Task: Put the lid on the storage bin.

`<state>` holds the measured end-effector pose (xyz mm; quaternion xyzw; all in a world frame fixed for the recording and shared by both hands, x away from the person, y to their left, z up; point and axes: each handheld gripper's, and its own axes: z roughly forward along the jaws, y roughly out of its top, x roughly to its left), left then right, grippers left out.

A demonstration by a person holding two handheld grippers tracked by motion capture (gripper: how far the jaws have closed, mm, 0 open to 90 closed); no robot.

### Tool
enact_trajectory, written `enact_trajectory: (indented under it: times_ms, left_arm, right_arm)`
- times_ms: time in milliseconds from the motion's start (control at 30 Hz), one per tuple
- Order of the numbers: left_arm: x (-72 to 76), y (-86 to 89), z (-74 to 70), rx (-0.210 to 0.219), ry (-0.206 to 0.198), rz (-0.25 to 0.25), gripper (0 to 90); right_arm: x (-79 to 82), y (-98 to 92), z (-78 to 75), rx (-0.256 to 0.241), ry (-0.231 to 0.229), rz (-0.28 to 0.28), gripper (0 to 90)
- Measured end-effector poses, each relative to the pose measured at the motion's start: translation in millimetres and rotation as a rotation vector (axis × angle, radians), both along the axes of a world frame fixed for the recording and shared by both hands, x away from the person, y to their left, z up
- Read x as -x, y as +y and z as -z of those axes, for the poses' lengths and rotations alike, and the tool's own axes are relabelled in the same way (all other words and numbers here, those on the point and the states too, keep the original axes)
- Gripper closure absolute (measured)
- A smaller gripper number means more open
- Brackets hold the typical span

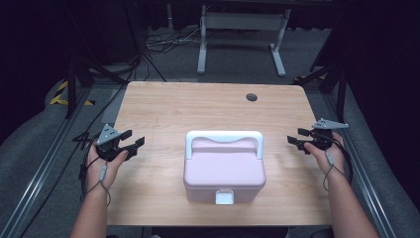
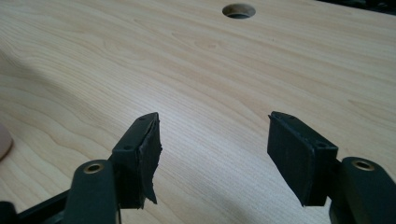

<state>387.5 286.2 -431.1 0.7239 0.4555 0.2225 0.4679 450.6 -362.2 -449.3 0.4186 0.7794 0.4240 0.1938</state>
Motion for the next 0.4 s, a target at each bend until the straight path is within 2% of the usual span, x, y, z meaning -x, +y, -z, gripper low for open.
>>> enact_trajectory:
  times_ms: [67, 167, 267, 333, 367, 400]
  left_arm:
    - [-1.8, -2.3, 1.2, -0.034, -0.014, -0.002, 40.5]
    - [-4.2, -4.8, 2.4, -0.038, -0.011, -0.021, 38.9]
    - [-7.2, -5.0, 4.0, -0.052, -0.017, -0.044, 33.6]
    - [-8.4, -5.8, 4.6, -0.057, 0.022, -0.042, 36.1]
    - [-8.4, -5.8, 4.6, -0.057, 0.022, -0.042, 37.4]
    - [-8.5, -6.5, 5.4, -0.081, 0.018, -0.040, 37.4]
  right_arm:
    - [-0.7, -0.3, 5.5, 0.007, 0.009, 0.010, 35.8]
    - [-0.9, -1.6, 12.9, 0.004, 0.034, 0.020, 35.8]
    - [-0.4, -3.3, 17.9, 0.001, 0.045, 0.032, 35.9]
    - [0.4, -4.8, 18.9, -0.006, 0.045, 0.041, 35.6]
    - [0.4, -4.8, 18.9, -0.006, 0.045, 0.041, 35.6]
    - [0.4, -5.0, 18.9, -0.006, 0.045, 0.040, 35.4]
